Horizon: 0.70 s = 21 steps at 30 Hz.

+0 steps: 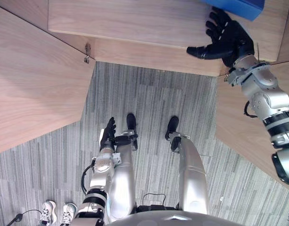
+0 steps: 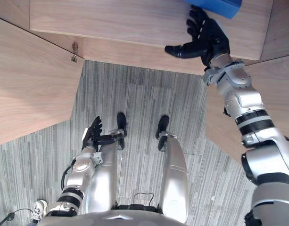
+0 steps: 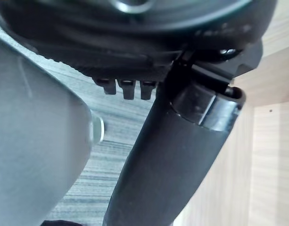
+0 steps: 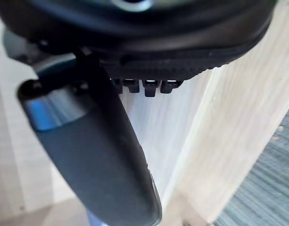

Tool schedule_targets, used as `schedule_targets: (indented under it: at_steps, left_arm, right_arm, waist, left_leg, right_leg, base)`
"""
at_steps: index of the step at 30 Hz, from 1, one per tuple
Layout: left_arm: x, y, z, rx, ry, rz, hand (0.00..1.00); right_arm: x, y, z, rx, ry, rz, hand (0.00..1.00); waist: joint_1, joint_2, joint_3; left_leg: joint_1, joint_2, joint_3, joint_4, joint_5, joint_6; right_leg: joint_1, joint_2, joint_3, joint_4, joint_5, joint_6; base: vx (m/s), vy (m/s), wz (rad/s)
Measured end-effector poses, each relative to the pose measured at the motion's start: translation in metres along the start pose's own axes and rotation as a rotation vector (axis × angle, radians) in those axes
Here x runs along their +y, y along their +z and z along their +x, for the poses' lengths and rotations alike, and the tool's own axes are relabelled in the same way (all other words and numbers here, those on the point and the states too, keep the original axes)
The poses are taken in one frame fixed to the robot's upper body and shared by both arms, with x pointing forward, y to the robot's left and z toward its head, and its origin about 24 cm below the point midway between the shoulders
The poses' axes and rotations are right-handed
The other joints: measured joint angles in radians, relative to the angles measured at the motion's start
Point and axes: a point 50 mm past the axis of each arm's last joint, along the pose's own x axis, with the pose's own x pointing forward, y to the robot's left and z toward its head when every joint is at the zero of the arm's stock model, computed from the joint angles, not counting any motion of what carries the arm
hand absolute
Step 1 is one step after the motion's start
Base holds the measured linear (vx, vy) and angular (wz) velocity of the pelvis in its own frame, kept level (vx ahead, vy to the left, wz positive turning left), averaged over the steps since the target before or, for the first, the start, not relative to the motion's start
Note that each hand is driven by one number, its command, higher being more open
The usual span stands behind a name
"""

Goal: Walk over to the cabinet, pick up the folder, carry it to the office cabinet, place the folder inside the office cabinet, then close the office cabinet door

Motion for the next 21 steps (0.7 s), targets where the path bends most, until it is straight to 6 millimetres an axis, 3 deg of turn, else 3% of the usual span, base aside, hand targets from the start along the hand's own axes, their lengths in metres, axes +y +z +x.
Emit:
schedule_targets:
  at_steps: [6, 12, 13, 18, 21]
  left_arm:
    - [0.006, -0.009, -0.004, 0.024, -0.032, 0.071, 1.0]
    - [0.005, -0.008, -0.004, 0.02, -0.045, 0.074, 1.0]
    - [0.005, -0.008, -0.004, 0.022, -0.043, 0.075, 1.0]
    - [0.004, -0.008, -0.004, 0.023, -0.036, 0.07, 1.0]
    - [0.005, -0.008, -0.004, 0.021, -0.015, 0.066, 1.0]
  right_arm:
    - [0.021, -0.014, -0.007, 0.109, 0.224, -0.183, 1.0]
    - [0.028, -0.033, -0.017, 0.195, 0.293, -0.192, 1.0]
    - [0.028, -0.037, -0.02, 0.207, 0.292, -0.186, 0.0]
    - [0.029, -0.034, -0.027, 0.089, 0.151, -0.049, 0.0]
    - [0.033, -0.018, -0.026, -0.065, 0.01, -0.055, 0.0]
  waist:
    - [0.004, -0.027, -0.018]
    - [0.025, -0.033, -0.023]
    - [0.028, -0.033, -0.023]
    - [0.03, -0.033, -0.023]
    - [0.019, -0.033, -0.023]
  left_leg:
    - [0.043, 0.0, 0.011, -0.035, 0.001, -0.002]
    - [0.044, 0.0, 0.012, -0.037, 0.002, -0.003]
    - [0.044, 0.0, 0.012, -0.037, 0.002, -0.003]
    - [0.045, 0.0, 0.013, -0.037, 0.002, -0.003]
    - [0.045, 0.0, 0.014, -0.035, 0.002, -0.003]
  right_leg:
    - [0.033, 0.001, -0.002, -0.024, 0.0, 0.0]
    - [0.035, 0.001, -0.003, -0.027, 0.0, 0.0]
    - [0.035, 0.001, -0.003, -0.027, 0.0, 0.0]
    - [0.036, 0.001, -0.002, -0.028, 0.0, 0.0]
    - [0.036, 0.002, -0.002, -0.028, 0.0, 0.0]
  base:
    - [0.02, -0.001, -0.01]
    - [0.0, 0.0, 0.0]
    - [0.0, 0.0, 0.0]
    - [0.0, 0.0, 0.0]
    - [0.0, 0.0, 0.0]
